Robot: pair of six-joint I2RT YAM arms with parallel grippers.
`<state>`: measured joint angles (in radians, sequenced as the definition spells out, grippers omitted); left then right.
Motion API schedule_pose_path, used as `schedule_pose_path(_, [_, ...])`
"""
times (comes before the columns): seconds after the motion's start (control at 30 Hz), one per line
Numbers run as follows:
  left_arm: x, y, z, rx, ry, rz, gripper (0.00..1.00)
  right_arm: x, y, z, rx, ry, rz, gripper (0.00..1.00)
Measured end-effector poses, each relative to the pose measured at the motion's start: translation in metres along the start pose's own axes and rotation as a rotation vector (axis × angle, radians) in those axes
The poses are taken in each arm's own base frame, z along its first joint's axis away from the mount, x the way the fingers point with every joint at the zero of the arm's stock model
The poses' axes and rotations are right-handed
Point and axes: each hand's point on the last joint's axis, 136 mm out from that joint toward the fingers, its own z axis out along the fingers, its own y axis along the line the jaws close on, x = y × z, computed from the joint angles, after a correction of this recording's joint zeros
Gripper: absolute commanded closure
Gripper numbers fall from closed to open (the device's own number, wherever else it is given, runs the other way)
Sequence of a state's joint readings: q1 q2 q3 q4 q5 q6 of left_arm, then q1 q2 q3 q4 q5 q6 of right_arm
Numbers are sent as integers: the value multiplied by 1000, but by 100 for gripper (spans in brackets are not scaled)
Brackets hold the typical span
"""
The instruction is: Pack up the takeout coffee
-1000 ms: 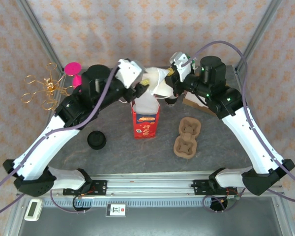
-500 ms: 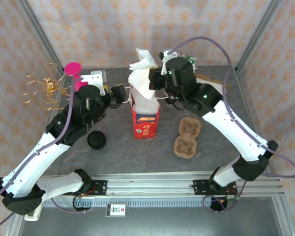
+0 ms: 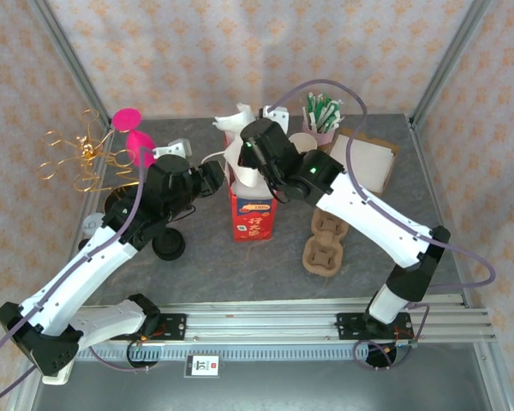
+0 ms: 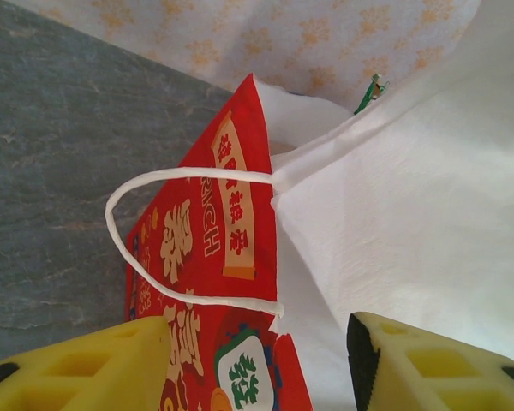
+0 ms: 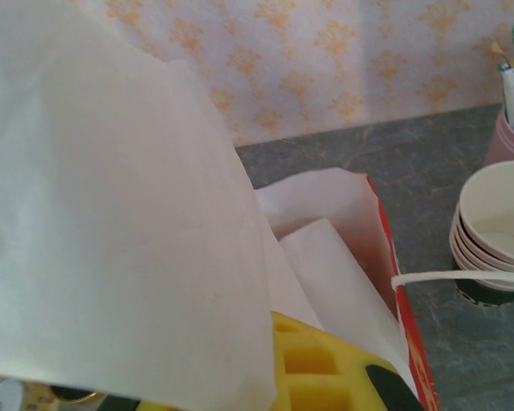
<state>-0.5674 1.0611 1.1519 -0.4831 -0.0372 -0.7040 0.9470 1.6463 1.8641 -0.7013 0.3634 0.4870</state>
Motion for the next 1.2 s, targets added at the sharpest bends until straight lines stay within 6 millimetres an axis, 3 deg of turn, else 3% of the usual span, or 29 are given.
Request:
schedule_pose_path(0.2, [3, 2, 7, 8, 10, -13, 45, 29, -15, 19, 53, 55, -18, 100])
schedule_pose_path(0.3, [5, 2, 11, 7, 19, -17, 46, 35, -19, 26, 63, 76, -12, 83])
schedule_pose_path(0.37, [7, 2, 13, 7, 23, -19, 46, 36, -19, 27, 59, 85, -10, 79])
schedule_pose_path(0.53, [6, 2, 14, 6, 22, -19, 46, 30, -14, 27, 50, 96, -16, 56])
schedule_pose_path(0.83, [4, 3, 14, 2, 17, -22, 46, -2, -14, 19, 5, 103, -30, 37])
schedule_pose_path(0.97, [2, 6, 14, -4, 11, -26, 46, -20, -7, 29, -23, 103, -54, 37])
schedule_pose_path(1.13, [2, 4, 14, 5, 10, -28, 47, -14, -4, 58, -15, 149, -94, 52])
schedule_pose_path(1.2, [2, 3, 14, 10, 12, -28, 47, -9, -6, 70, 3, 165, -114, 64])
